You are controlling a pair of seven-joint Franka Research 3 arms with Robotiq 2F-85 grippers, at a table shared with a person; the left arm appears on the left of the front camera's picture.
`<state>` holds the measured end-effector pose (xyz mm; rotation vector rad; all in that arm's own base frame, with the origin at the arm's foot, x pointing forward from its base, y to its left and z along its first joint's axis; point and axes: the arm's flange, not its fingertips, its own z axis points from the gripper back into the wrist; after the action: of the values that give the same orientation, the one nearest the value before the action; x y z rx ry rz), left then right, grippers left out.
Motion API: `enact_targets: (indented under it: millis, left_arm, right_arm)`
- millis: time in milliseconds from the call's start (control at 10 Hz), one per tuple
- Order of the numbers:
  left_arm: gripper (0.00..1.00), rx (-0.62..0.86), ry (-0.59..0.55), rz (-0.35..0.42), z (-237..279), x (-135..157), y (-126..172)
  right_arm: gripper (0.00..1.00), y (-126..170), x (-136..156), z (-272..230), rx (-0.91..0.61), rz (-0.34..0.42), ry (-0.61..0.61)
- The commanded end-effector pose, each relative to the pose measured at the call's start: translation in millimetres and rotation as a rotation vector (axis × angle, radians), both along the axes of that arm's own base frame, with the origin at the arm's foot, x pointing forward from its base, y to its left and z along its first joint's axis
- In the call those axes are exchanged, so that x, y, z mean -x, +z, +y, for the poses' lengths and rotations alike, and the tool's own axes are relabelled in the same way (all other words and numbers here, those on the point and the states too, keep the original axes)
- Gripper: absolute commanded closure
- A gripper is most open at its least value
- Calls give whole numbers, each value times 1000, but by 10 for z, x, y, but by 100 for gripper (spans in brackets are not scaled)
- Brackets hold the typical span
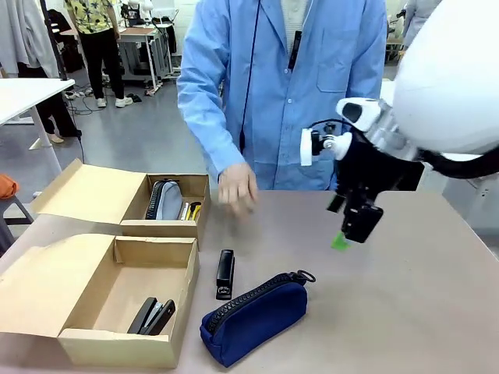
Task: Place items inside the box.
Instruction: Pick up a Pencil pouch or Stapler and place it inside the Mailer Box closest to the robot.
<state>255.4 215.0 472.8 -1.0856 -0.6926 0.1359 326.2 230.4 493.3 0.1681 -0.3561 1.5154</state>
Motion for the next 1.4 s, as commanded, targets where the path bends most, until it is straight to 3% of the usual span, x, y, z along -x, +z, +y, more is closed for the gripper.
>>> enact_targets:
  millis: [0, 100, 200, 300, 500, 600, 1200, 1300]
  left_arm:
    - [0, 6, -3, -29, -17, 6, 7]
    - [0, 6, -3, -29, -17, 6, 7]
    - [0, 6, -3, -29, -17, 6, 7]
    - [0, 6, -3, -29, -17, 6, 7]
    - [0, 6, -3, -29, -17, 6, 7]
    - [0, 6, -3, -29, -17, 6, 7]
    - [0, 6, -3, -29, -17, 6, 7]
    - [0, 6, -3, -29, -17, 6, 7]
  right_arm:
    - [0, -84, 61, -893, -282, -45, 104]
    - [0, -118, 208, -1514, -399, -128, -9]
    - [0, -286, 410, -2088, -538, -209, -43]
    - [0, -505, 552, -2450, -668, -209, -52]
    - [0, -906, 549, -2827, -834, 90, -258]
    - [0, 112, -53, -2570, -665, -167, -130]
    - [0, 112, -53, -2570, -665, -167, -130]
    - [0, 171, -30, -2479, -644, -131, -134]
